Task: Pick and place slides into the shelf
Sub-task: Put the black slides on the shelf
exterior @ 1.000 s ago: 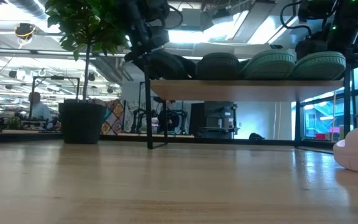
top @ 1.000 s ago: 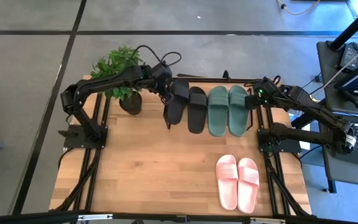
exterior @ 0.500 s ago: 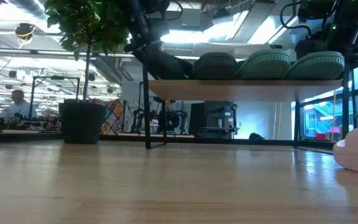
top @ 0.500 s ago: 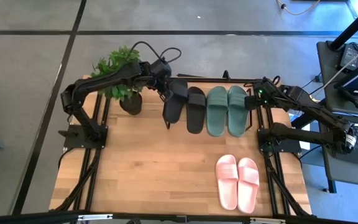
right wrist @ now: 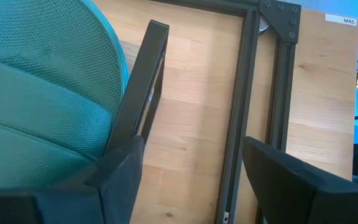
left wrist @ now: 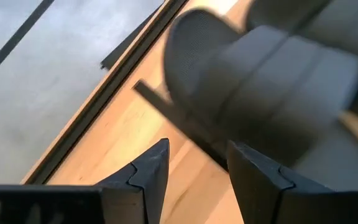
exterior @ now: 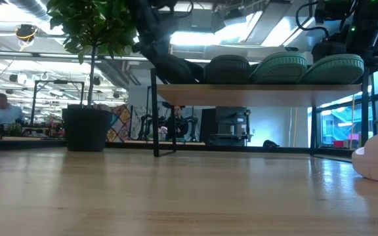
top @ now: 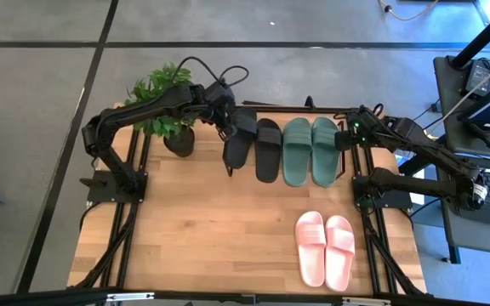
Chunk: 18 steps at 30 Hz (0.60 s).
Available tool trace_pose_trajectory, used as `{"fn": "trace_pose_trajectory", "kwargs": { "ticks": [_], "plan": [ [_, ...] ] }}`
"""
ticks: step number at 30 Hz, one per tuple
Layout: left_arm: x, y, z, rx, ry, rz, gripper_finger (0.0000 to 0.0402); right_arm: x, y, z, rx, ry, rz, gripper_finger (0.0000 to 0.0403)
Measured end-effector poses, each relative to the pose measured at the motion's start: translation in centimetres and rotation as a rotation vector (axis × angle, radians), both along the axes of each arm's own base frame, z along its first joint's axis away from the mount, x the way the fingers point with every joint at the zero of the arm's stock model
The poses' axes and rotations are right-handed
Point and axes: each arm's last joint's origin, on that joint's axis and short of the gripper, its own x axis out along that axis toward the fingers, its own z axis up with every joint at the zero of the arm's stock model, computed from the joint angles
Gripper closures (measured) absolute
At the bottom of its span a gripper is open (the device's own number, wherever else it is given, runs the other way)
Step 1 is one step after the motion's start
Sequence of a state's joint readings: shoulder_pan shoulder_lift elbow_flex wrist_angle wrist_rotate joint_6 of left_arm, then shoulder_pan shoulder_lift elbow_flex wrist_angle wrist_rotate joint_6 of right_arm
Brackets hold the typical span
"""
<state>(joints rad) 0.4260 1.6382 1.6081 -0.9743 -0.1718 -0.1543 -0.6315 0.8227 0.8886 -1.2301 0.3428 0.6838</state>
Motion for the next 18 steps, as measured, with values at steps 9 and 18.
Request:
{"fn": "trace_pose_trajectory", "kwargs": {
  "ticks": [9,18],
  "plan": [
    [0.4,-1.0,1.4,-0.046,-0.144,-0.113,0.0248,0.0,0.0,0.0,-0.002,0.007,0.006,0.0132],
    [0.4,-1.2,3.9,-0.009,-0.221,-0.146,0.0248,-0.1,0.1,0.1,-0.006,0.002,0.007,0.0132]
  ]
}}
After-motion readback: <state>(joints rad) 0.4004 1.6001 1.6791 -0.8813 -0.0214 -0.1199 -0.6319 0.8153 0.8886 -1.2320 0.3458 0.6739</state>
